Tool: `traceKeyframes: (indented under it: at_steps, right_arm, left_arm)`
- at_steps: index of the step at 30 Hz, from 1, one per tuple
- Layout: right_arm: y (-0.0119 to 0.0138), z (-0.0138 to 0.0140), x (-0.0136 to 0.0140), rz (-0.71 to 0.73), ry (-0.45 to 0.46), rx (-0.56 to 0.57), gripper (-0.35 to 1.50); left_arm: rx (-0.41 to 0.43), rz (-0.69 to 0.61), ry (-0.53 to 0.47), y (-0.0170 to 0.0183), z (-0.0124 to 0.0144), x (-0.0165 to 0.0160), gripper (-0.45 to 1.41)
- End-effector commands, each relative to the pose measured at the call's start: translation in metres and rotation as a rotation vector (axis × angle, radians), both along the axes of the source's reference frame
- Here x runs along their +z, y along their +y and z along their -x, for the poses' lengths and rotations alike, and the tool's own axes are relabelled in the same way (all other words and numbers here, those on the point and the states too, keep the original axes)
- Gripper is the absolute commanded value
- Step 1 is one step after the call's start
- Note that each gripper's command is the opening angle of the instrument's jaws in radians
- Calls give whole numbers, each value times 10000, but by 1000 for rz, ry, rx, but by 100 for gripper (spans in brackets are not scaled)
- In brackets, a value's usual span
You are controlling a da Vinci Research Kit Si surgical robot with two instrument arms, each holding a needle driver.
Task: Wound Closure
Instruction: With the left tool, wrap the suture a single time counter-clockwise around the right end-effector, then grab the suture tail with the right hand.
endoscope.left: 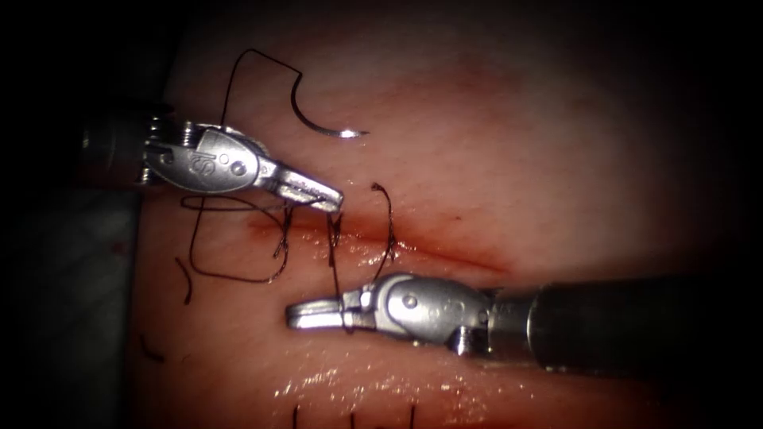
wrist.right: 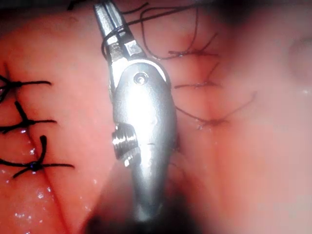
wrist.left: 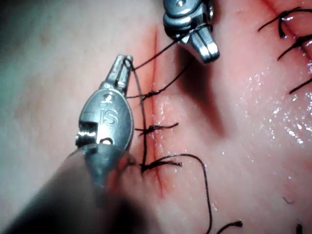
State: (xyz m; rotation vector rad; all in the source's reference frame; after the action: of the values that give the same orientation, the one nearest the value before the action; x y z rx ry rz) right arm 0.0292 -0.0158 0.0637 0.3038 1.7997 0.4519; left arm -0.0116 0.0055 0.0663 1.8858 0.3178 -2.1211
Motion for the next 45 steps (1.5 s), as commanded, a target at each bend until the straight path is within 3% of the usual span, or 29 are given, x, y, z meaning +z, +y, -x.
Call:
traceKeyframes:
  at_steps: [1,7,16,19,20,26,29,37,38,40,41,45]
  right_arm:
    - [-6,-7,2,-4,3,-1,-35]
    - [9,6,1,-147,139,80,-35]
    - [21,21,0,-227,113,236,-35]
    - [22,26,0,-400,-15,358,-35]
    - [22,29,-1,-442,-88,436,-21]
    - [18,41,-1,-472,-237,578,4]
    - [12,60,6,-557,-279,670,7]
    - [11,77,28,-680,-312,736,24]
    - [13,81,42,-743,-360,729,39]
    - [13,82,46,-755,-380,724,39]
    - [12,85,56,-779,-410,720,54]
    - [10,87,77,-834,-442,714,71]
  left_arm:
    - [1,1,-1,1,5,5,-45]
    - [-18,-4,8,-9,2,51,-45]
    - [-40,-25,34,-20,-7,102,-45]
    - [-40,-30,31,-37,-2,108,-45]
    - [-41,-27,29,-44,0,106,-45]
    - [-53,-22,32,-69,8,97,-45]
    - [-57,-15,28,-88,18,87,-45]
    - [-79,-10,37,-96,33,79,-45]
    - [-89,-8,47,-97,40,77,-45]
    - [-92,-7,51,-97,42,77,-45]
    - [-100,-5,61,-96,45,76,-45]
    - [-120,1,83,-93,52,79,-45]
